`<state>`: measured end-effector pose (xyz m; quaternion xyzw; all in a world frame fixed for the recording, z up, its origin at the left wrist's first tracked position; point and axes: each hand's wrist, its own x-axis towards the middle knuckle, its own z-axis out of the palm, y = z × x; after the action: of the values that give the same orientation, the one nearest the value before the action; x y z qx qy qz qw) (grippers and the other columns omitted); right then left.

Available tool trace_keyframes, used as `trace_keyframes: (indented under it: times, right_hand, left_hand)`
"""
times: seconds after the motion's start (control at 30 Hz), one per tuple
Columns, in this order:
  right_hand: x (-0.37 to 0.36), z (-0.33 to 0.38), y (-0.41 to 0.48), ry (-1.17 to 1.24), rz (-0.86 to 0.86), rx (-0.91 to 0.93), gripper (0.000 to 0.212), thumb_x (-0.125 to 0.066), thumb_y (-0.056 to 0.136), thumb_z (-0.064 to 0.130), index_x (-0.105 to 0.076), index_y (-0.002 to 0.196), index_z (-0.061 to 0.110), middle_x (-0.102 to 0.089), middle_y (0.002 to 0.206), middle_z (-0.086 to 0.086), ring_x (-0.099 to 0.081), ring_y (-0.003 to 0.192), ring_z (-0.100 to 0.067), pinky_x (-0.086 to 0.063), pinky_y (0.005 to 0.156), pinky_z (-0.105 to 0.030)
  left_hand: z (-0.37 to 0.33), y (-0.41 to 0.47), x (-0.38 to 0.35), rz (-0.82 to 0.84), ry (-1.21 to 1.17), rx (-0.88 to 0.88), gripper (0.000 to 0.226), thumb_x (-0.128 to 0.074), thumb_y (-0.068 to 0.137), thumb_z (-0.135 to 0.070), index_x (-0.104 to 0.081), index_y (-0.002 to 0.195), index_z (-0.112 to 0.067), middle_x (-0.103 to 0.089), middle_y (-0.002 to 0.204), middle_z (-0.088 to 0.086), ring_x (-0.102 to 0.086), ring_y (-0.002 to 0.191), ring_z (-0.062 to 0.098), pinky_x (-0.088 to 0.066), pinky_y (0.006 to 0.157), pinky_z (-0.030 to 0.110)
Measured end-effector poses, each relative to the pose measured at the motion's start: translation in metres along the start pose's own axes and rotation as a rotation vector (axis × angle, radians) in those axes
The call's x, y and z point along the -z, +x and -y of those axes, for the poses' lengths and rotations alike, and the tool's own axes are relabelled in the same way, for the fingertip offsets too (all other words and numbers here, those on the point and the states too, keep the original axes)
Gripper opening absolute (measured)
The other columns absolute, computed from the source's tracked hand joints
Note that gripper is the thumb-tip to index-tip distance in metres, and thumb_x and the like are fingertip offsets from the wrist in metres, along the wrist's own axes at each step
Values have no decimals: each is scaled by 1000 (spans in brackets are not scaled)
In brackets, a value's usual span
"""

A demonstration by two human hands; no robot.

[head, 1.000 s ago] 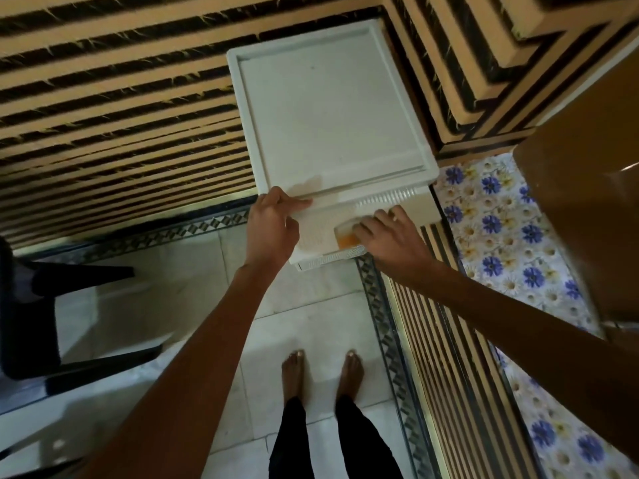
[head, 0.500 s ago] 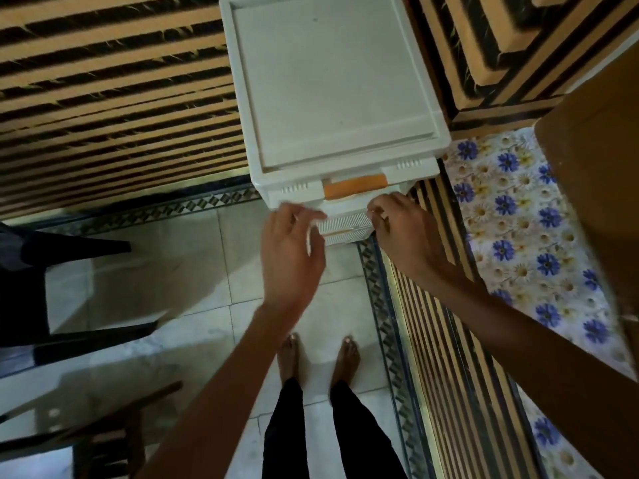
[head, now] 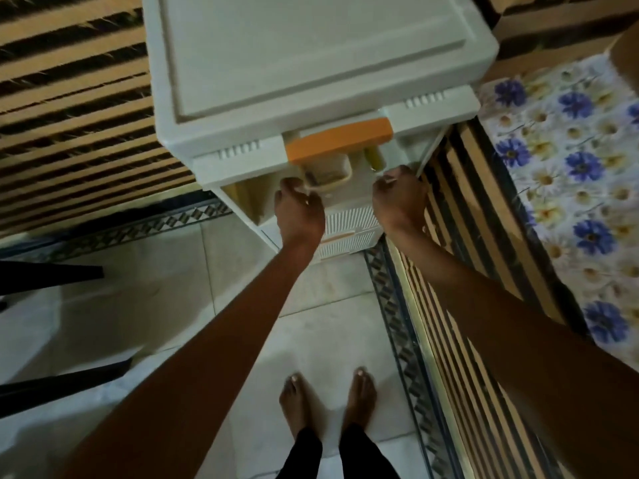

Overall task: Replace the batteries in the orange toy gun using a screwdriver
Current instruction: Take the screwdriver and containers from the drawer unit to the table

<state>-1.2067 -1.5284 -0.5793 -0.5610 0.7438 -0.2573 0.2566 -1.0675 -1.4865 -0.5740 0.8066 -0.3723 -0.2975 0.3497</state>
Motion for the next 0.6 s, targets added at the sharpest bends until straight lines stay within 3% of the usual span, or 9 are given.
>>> trace_keyframes:
  times: [0.1, 0.2, 0.27, 0.37, 0.53, 0.6]
  right_hand:
    - [-19, 0, 25, -147, -17, 33, 31, -57, 94, 32, -60, 113, 8, -63, 118, -13, -62, 106, -26, -45, 68, -26]
    - [-30, 4, 39, -237, -41, 126, 38, -63, 89, 36, -62, 115, 7, -64, 115, -14, -61, 109, -28, -53, 73, -32]
    - [-30, 5, 43, -294, -46, 178, 35, -62, 89, 32, -64, 114, 7, -64, 113, -16, -59, 111, -30, -54, 84, -39]
    - [-23, 7, 37, -383, -37, 248, 26, -56, 92, 22, -66, 108, 4, -64, 110, -18, -64, 101, -32, -52, 86, -40]
    - [16, 1, -25, -308, 49, 91, 22, -59, 94, 19, -70, 100, 1, -68, 102, -17, -68, 90, -29, -55, 70, -35]
    - [44, -1, -62, -249, 72, 1, 22, -60, 94, 24, -71, 95, 4, -69, 94, -13, -66, 81, -23, -51, 59, -27]
  left_hand:
    - [1, 27, -23, -73, -115, 146, 21, -60, 94, -22, -51, 112, -15, -59, 118, 15, -62, 100, 33, -54, 90, 44]
    - [4, 33, -33, -108, -331, 258, 20, -63, 90, -14, -53, 108, -13, -59, 112, 13, -63, 85, 29, -60, 77, 52]
    - [6, 30, -31, -92, -475, 289, 19, -62, 89, -4, -52, 101, -14, -60, 102, 10, -64, 77, 27, -61, 75, 51]
    - [-5, 16, -16, 3, -608, 338, 27, -62, 87, 7, -51, 97, -16, -61, 92, 8, -65, 84, 32, -60, 81, 49]
    - [-23, -42, 20, 15, -653, 478, 22, -58, 91, 11, -57, 96, -10, -65, 88, 18, -63, 73, 33, -61, 62, 35]
    - [-25, -73, 39, 63, -676, 511, 23, -58, 90, 13, -58, 93, -10, -65, 91, 19, -63, 71, 31, -60, 59, 32]
